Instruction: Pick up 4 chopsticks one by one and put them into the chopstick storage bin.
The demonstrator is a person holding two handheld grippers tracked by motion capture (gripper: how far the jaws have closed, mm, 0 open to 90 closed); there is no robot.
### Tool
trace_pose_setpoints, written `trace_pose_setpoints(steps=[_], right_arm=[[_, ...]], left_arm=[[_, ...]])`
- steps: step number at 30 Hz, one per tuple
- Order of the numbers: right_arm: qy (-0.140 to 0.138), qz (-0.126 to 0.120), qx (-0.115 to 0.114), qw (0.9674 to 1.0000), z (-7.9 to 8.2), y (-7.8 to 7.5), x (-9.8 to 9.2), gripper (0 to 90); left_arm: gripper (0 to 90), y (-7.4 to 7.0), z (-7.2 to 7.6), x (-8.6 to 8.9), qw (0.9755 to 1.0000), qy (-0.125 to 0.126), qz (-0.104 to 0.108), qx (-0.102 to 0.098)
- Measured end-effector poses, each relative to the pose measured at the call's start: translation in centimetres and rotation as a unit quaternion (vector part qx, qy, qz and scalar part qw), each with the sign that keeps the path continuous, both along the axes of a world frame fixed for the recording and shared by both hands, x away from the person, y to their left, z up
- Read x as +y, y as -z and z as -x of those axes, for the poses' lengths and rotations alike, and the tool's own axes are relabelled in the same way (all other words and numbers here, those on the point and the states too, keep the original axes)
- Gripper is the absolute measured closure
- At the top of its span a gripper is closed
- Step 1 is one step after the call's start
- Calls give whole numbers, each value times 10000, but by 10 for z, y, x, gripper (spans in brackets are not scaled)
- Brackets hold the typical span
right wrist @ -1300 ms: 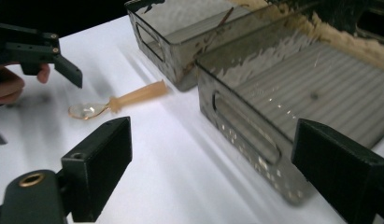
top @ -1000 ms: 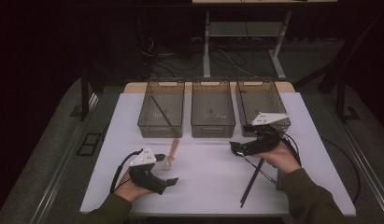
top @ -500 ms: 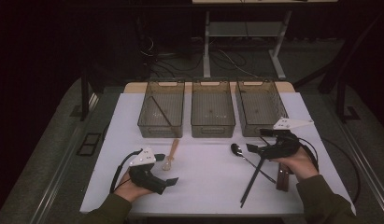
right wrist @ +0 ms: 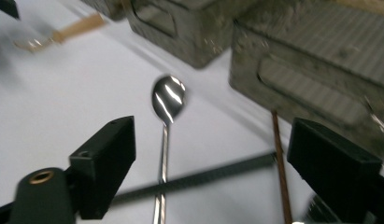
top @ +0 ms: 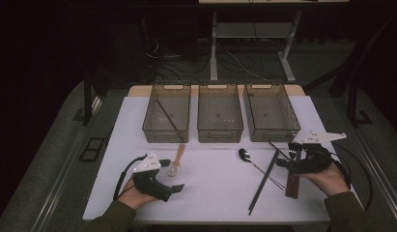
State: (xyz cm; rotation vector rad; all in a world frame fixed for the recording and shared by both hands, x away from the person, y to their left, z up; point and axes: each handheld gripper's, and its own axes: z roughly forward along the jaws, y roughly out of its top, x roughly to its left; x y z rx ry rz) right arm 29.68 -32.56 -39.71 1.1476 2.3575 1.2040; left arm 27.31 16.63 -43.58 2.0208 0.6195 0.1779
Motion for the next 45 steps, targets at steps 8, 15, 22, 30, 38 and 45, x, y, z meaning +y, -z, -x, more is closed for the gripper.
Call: trace_pose_setpoints(steps=[8,15,22,30,38,45], right_arm=[[229,199,178,9994,12,10,-28,303],[321,281,365,9984,21,20,-48,469],[442,548,551,9960,26,33,-61,591],[377,911,723,9925,23,42,-63,680],[340,1047,702,9914,23,45,-65,752],[187,1019,635,9926,24,46,-65,829]], left_arm=[[0,0,0,0,10000,-4,0,-10],[0,0,0,0,10000,-12,-17,-14],[0,0,0,0,10000,-13,-41,-12],[0,0,0,-1,10000,8,-58,-29],[0,0,0,-1,10000,8,-59,-22],[0,1,0,-1,10000,1,-58,-18]])
